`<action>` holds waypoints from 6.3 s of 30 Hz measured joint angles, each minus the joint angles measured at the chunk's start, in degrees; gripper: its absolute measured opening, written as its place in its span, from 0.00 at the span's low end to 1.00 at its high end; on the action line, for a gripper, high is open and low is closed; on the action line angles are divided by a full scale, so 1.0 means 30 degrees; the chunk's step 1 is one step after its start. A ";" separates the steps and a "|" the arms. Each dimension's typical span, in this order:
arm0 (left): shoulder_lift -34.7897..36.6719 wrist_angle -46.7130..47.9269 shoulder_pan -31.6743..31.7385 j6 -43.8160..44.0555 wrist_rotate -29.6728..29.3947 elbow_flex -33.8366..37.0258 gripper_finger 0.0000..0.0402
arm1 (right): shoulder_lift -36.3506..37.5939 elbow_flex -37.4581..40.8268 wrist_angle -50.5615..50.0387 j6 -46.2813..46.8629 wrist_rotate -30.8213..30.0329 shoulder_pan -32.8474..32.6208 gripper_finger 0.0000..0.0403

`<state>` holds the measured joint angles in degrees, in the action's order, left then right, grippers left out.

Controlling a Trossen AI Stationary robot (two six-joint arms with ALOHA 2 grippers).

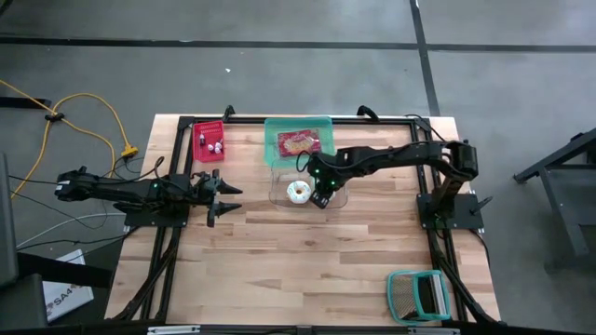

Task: Pick & Place Food Item
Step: Put the green donut into the transparent bin, then return to Home Position

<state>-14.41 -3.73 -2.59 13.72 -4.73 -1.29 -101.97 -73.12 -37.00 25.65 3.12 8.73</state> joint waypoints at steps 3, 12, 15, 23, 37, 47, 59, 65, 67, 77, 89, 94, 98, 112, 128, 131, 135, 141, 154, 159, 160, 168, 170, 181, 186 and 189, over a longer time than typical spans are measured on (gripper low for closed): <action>0.0006 0.0000 -0.0007 0.0000 0.0000 -0.0003 0.56 | 0.0000 0.0000 -0.0012 -0.0061 -0.0003 0.0000 0.17; 0.0007 0.0000 -0.0007 0.0000 0.0000 0.0000 0.56 | 0.0007 0.0000 -0.0005 -0.0068 0.0077 0.0000 0.33; 0.0000 0.0000 -0.0007 0.0000 0.0000 0.0004 0.56 | 0.0007 0.0000 -0.0005 -0.0044 0.0077 0.0000 0.37; 0.0007 0.0000 -0.0004 0.0000 0.0000 -0.0003 0.56 | 0.0007 0.0000 -0.0005 0.0015 0.0619 0.0000 0.40; 0.0007 0.0000 0.0000 0.0000 0.0000 0.0000 0.56 | 0.0015 0.0000 -0.0005 0.0015 0.0587 0.0007 0.39; 0.0007 0.0000 -0.0007 0.0000 0.0000 0.0000 0.56 | 0.0380 0.0007 0.0121 0.0004 0.1367 0.0750 0.37; 0.0007 -0.0073 -0.0004 0.0000 0.0000 0.0001 0.56 | 0.3623 0.0000 -0.0094 -0.1139 0.1170 0.1109 0.37; 0.0001 -0.0073 -0.0007 0.0000 0.0000 0.0004 0.56 | 0.4372 -0.0007 -0.0019 -0.1151 0.0495 0.0831 0.37; 0.0007 -0.0073 -0.0007 0.0000 0.0000 -0.0003 0.56 | 0.4393 -0.0007 -0.0005 -0.1151 0.0623 0.0831 0.37; 0.0006 -0.0073 -0.0006 0.0000 0.0000 0.0004 0.56 | 0.4371 0.0000 0.0600 -0.1151 0.0502 0.0838 0.37; 0.0005 -0.0073 -0.0004 0.0000 0.0000 -0.0001 0.56 | 0.4364 0.0000 0.2558 -0.1156 0.0572 0.0870 0.37; 0.0004 -0.0073 -0.0004 0.0000 0.0000 0.0001 0.56 | 0.4767 0.0007 0.2588 -0.1737 0.0572 0.1313 0.37; 0.0006 -0.0066 -0.0006 0.0000 0.0000 -0.0003 0.56 | 0.5372 0.0007 0.2407 -0.2226 0.0580 0.1682 0.37; 0.0005 -0.0067 -0.0005 0.0000 0.0000 -0.0003 0.56 | 0.8165 0.0007 0.0263 -0.3009 -0.0649 0.1756 0.37; 0.0007 -0.0073 -0.0003 0.0000 0.0000 0.0004 0.56 | 0.9994 0.0015 -0.0779 -0.3519 -0.0713 0.1763 0.37; 0.0006 -0.0066 0.0000 0.0000 0.0000 0.0003 0.56 | 0.9993 0.0015 -0.0889 -0.3504 -0.0721 0.1769 0.37; 0.0000 -0.0066 -0.0007 0.0000 0.0000 -0.0001 0.56 | 0.9998 0.0015 -0.0423 -0.3512 -0.0652 0.1765 0.37; 0.0000 -0.0066 0.0000 0.0000 0.0000 0.0004 0.56 | 1.0941 0.0848 0.0645 -0.3628 -0.0483 0.1727 0.37; 0.0004 -0.0069 -0.0007 0.0000 0.0000 0.0001 0.56 | 1.8043 1.1729 0.8758 -0.2419 -0.0428 0.2652 0.37; 0.0000 -0.0073 0.0000 0.0000 0.0000 0.0004 0.56 | 1.9727 1.4412 1.1391 -0.2277 -0.0469 0.2769 0.37; 0.0007 -0.0073 -0.0007 0.0000 0.0000 -0.0003 0.56 | 1.9990 1.4834 1.1815 -0.2112 -0.0473 0.2769 0.37; 0.0005 -0.0066 0.0000 0.0000 0.0000 -0.0003 0.56 | 2.1077 1.7495 1.3913 -0.1074 -0.0499 0.2769 0.37; 0.0001 -0.0067 -0.0006 0.0000 0.0000 0.0003 0.56 | 2.1252 1.8099 1.4321 -0.0936 -0.0482 0.2769 0.37; 0.0002 -0.0067 -0.0005 0.0000 0.0000 -0.0002 0.56 | 2.3429 2.0346 1.4807 -0.0142 -0.0446 0.2754 0.37; 0.0000 -0.0066 0.0000 0.0000 0.0000 -0.0003 0.56 | 2.4291 2.0730 1.4719 -0.0052 -0.0496 0.2754 0.37; 0.0006 -0.0067 -0.0006 0.0000 0.0000 -0.0003 0.56 | 2.4817 2.1015 1.4756 -0.0100 -0.0642 0.2754 0.37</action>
<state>-14.40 -3.93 -2.61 13.72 -4.73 -1.30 -27.52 -10.08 7.27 25.35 1.20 16.99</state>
